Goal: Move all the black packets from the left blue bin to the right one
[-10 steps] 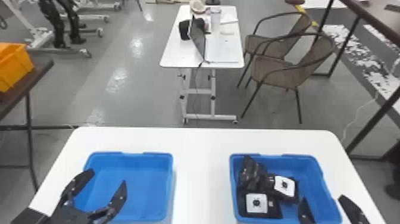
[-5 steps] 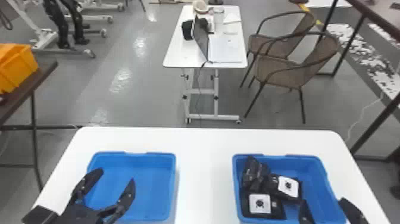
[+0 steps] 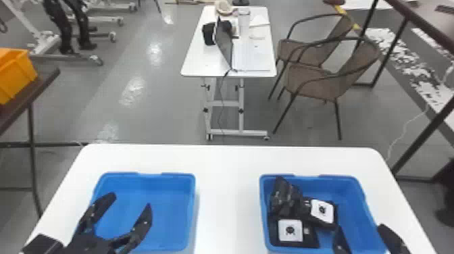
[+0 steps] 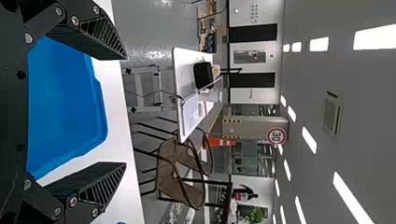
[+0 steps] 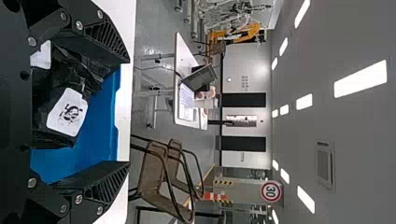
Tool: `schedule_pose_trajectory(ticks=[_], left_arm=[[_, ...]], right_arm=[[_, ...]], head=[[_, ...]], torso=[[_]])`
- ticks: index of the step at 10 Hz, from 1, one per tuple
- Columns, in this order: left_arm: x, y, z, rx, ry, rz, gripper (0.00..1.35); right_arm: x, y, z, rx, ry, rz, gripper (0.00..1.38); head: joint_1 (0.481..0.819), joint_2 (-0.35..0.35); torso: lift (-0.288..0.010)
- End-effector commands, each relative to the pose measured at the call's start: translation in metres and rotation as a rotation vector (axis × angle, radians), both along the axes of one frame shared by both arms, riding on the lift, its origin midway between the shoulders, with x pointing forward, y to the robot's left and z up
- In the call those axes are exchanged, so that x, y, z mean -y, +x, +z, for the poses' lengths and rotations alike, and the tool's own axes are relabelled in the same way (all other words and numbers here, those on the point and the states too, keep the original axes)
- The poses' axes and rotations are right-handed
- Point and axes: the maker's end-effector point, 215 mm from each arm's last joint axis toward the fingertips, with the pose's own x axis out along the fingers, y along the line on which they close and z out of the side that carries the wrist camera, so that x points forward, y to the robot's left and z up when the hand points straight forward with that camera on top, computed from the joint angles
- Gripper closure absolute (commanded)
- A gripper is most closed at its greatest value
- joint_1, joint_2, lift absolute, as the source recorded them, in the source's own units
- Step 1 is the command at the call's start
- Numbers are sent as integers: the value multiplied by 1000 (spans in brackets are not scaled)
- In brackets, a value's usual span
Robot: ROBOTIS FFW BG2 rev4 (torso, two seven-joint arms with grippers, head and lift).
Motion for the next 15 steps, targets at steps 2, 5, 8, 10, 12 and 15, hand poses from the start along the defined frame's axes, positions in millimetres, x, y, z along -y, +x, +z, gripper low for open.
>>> schedule_pose_trajectory(ticks=[2, 5, 8, 10, 12, 15], left_arm=[[1, 0, -2, -5, -13, 2, 231], [5, 1, -3, -5, -26, -1, 231], [5, 1, -6, -14, -36, 0, 231], [6, 1, -7, -18, -42, 1, 231], [6, 1, -6, -16, -37, -1, 231], [7, 1, -7, -20, -47, 0, 231]], right_arm=[[0, 0, -1, -3, 5, -2, 262], [0, 0, -1, -4, 8, -4, 262], [1, 0, -3, -9, 11, -5, 262], [-1, 0, -3, -9, 19, -5, 260], [-2, 0, -3, -9, 21, -5, 262], [-1, 0, -5, -13, 24, -6, 262]], head=[[695, 23], [695, 18], [695, 15], [695, 14], [695, 15], [695, 15]], torso=[[0], [0], [0], [0], [0], [0]])
